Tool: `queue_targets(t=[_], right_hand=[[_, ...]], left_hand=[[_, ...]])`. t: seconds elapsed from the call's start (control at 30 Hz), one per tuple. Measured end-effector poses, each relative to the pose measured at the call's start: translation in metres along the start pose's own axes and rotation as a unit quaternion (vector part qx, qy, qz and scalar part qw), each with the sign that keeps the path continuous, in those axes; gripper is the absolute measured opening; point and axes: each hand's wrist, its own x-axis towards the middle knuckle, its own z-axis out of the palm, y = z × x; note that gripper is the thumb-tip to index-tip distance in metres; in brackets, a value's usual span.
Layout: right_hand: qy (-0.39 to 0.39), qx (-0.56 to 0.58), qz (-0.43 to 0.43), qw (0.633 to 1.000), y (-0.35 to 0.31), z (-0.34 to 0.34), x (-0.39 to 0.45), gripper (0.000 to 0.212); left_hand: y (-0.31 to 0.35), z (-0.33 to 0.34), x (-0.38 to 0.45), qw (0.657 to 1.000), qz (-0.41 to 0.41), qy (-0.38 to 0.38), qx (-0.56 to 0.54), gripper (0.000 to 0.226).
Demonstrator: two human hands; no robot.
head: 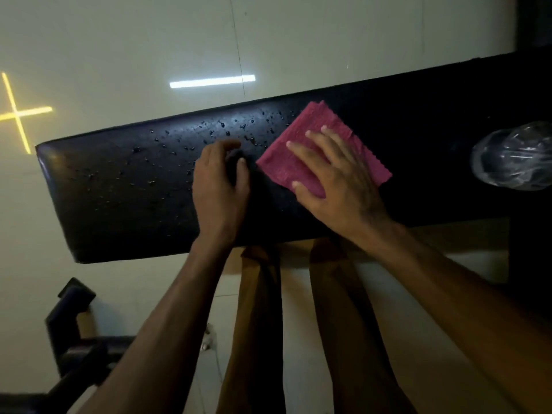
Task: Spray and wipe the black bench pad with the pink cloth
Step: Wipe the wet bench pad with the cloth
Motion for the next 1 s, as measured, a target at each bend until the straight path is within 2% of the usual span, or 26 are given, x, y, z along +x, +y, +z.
queue_targets(t=[0.07, 0.13, 0.23, 0.3, 0.37, 0.43, 0.6, 0.77, 0.87, 1.0], right_hand=[[-0.057, -0.106, -0.014, 0.993, 0.015, 0.012, 0.014, 0.079], [-0.069, -0.180, -0.024, 0.981, 0.030, 0.020, 0.024, 0.082], [-0.032, -0.220, -0.012, 0.975, 0.036, 0.027, 0.043, 0.082], [0.010, -0.220, 0.042, 0.975, 0.025, 0.032, 0.062, 0.083], [0.044, -0.213, 0.105, 0.970, 0.009, 0.040, 0.086, 0.082], [0.066, -0.205, 0.116, 0.969, -0.016, 0.053, 0.111, 0.081], [0.081, -0.206, 0.043, 0.974, -0.075, 0.100, 0.114, 0.075], [0.076, -0.215, 0.006, 0.974, -0.038, 0.098, 0.054, 0.069], [0.095, -0.235, 0.062, 0.965, 0.001, 0.077, 0.029, 0.069], [0.178, -0.246, 0.194, 0.933, 0.016, 0.060, 0.050, 0.065]], left_hand=[[-0.025, 0.001, 0.000, 0.995, 0.052, -0.001, 0.091, 0.036], [-0.048, 0.003, 0.005, 0.986, 0.081, -0.006, 0.144, 0.045], [-0.076, 0.009, 0.015, 0.981, 0.099, -0.003, 0.169, 0.053], [-0.090, 0.014, 0.019, 0.973, 0.130, 0.014, 0.188, 0.056], [-0.096, 0.018, 0.020, 0.971, 0.149, 0.029, 0.184, 0.056], [-0.097, 0.020, 0.020, 0.974, 0.156, 0.049, 0.159, 0.054], [-0.099, 0.013, 0.021, 0.987, 0.148, 0.045, 0.044, 0.057], [-0.099, 0.009, 0.021, 0.985, 0.146, 0.024, 0.086, 0.057], [-0.099, 0.008, 0.021, 0.985, 0.146, 0.018, 0.095, 0.058], [-0.099, 0.007, 0.023, 0.987, 0.143, 0.028, 0.067, 0.059]])
